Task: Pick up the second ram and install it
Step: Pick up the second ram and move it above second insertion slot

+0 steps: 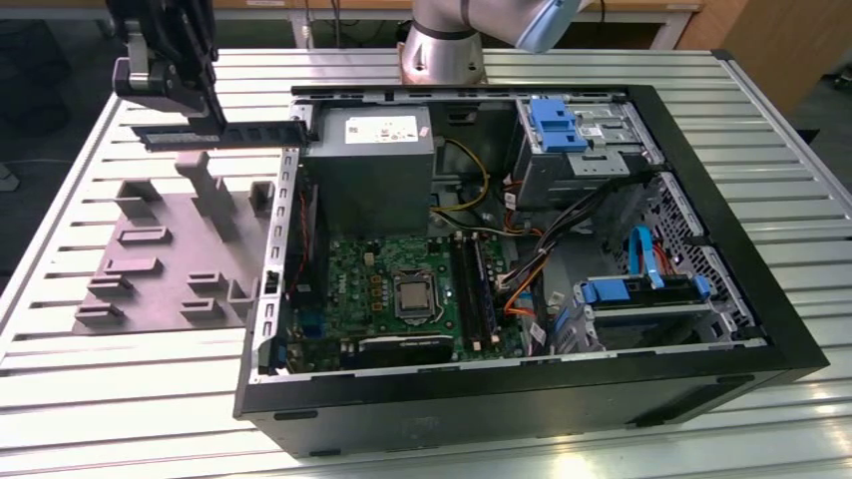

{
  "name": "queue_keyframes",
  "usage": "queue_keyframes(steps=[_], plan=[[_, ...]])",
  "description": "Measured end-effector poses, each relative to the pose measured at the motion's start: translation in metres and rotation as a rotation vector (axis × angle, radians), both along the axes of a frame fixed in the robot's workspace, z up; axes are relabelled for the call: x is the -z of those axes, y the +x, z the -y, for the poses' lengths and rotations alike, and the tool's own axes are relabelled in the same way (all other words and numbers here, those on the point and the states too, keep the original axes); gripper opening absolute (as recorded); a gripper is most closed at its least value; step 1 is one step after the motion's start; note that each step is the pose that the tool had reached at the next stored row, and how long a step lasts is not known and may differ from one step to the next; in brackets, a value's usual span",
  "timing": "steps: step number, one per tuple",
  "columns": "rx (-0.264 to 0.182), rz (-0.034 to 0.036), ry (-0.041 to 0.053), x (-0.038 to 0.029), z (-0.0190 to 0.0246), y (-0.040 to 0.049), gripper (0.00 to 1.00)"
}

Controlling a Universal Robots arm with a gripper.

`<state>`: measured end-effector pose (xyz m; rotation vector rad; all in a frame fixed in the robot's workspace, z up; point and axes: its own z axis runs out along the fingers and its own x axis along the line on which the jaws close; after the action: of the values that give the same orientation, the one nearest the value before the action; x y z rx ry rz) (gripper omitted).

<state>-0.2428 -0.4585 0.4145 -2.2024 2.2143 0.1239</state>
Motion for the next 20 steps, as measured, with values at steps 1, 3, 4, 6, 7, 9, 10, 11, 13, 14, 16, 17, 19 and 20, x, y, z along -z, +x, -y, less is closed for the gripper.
queue_keyframes(steps=[1,3,4,6,7,9,10,11,13,14,16,17,19,20], plan=[[0.000,0.0000,0.0000,0.0000,0.0000,0.0014,0.12],[0.000,0.0000,0.0000,0.0000,0.0000,0.0043,0.12],[0.000,0.0000,0.0000,0.0000,0.0000,0.0056,0.12],[0.000,0.0000,0.0000,0.0000,0.0000,0.0086,0.12],[0.000,0.0000,0.0001,0.0000,0.0000,0.0100,0.12],[0.000,0.0000,0.0000,0.0000,0.0000,0.0128,0.12],[0.000,0.0000,0.0000,0.0000,0.0000,0.0142,0.12],[0.000,0.0000,0.0000,0.0000,0.0000,0.0157,0.12],[0.000,0.0000,0.0000,0.0000,0.0000,0.0187,0.12],[0.000,0.0000,0.0000,0.0000,0.0000,0.0202,0.12],[0.000,0.0000,0.0000,0.0000,0.0000,0.0232,0.12],[0.000,0.0000,0.0000,0.0000,0.0000,0.0246,0.12],[0.000,0.0000,0.0000,0.0000,0.0000,0.0278,0.12],[0.000,0.0000,0.0000,0.0000,0.0000,0.0292,0.12]])
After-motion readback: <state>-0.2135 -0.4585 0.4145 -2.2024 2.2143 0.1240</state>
